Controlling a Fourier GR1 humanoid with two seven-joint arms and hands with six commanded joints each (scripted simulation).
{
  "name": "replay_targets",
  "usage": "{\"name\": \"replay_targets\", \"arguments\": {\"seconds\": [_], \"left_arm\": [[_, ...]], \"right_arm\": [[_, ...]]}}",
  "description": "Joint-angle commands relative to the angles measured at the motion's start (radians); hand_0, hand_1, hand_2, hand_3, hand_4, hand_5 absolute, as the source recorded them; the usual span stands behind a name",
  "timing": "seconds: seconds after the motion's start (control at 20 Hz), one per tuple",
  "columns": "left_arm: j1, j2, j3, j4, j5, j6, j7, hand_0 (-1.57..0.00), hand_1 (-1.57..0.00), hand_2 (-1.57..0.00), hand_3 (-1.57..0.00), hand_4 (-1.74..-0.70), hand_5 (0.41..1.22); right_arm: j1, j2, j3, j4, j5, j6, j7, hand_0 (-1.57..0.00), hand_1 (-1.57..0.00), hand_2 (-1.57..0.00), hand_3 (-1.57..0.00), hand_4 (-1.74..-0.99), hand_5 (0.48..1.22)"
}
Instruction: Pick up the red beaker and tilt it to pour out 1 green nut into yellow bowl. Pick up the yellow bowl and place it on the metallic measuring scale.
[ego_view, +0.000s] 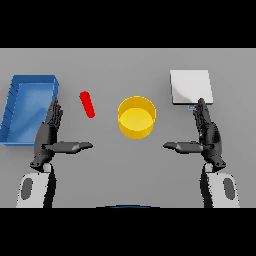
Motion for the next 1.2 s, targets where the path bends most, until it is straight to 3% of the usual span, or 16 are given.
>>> {"name": "replay_targets", "arguments": {"seconds": [0.0,0.25,0.35,0.4,0.5,0.65,0.9,1.15], "left_arm": [[0.001,-0.002,-0.002,-0.001,-0.001,0.002,-0.001,0.0,0.0,0.0,0.0,-1.14,0.66],[0.013,-0.016,-0.019,-0.014,-0.015,0.008,-0.004,0.0,0.0,0.0,0.0,-1.14,0.66],[0.099,0.026,-0.1,-0.138,-0.11,0.0,-0.028,0.0,0.0,0.0,0.0,-1.14,0.66],[0.124,0.038,-0.121,-0.177,-0.134,-0.003,-0.012,0.0,0.0,0.0,0.0,-1.14,0.66],[0.132,0.046,-0.144,-0.208,-0.163,-0.003,0.036,0.0,0.0,0.0,0.0,-1.14,0.66],[0.144,0.044,-0.159,-0.224,-0.166,-0.013,0.082,0.0,0.0,0.0,0.0,-1.14,0.652],[0.027,0.038,-0.13,-0.079,-0.166,-0.012,0.121,0.0,0.0,0.0,0.0,-1.14,0.643],[-0.129,0.051,-0.069,0.143,-0.162,-0.009,0.068,0.0,0.0,0.0,0.0,-1.18,0.644]], "right_arm": [[0.0,0.001,0.0,0.0,0.0,-0.001,0.0,0.0,0.0,0.0,0.0,-1.071,0.578],[-0.005,0.008,0.009,0.0,0.009,-0.007,0.006,0.0,0.0,0.0,0.0,-1.071,0.578],[0.051,-0.056,0.079,-0.06,0.185,-0.051,-0.108,0.0,0.0,0.0,0.0,-1.072,0.577],[0.068,-0.064,0.102,-0.088,0.237,-0.068,-0.115,0.0,0.0,0.0,0.0,-1.066,0.576],[0.082,-0.068,0.127,-0.116,0.278,-0.075,-0.099,0.0,0.0,0.0,0.0,-1.071,0.581],[0.089,-0.075,0.122,-0.135,0.249,-0.049,-0.083,0.0,0.0,0.0,0.0,-1.118,0.6],[0.092,-0.069,0.127,-0.143,0.212,-0.013,-0.085,0.0,0.0,0.0,0.0,-1.189,0.626],[0.092,-0.065,0.121,-0.132,0.195,-0.006,-0.095,0.0,0.0,0.0,0.0,-1.22,0.626]]}}
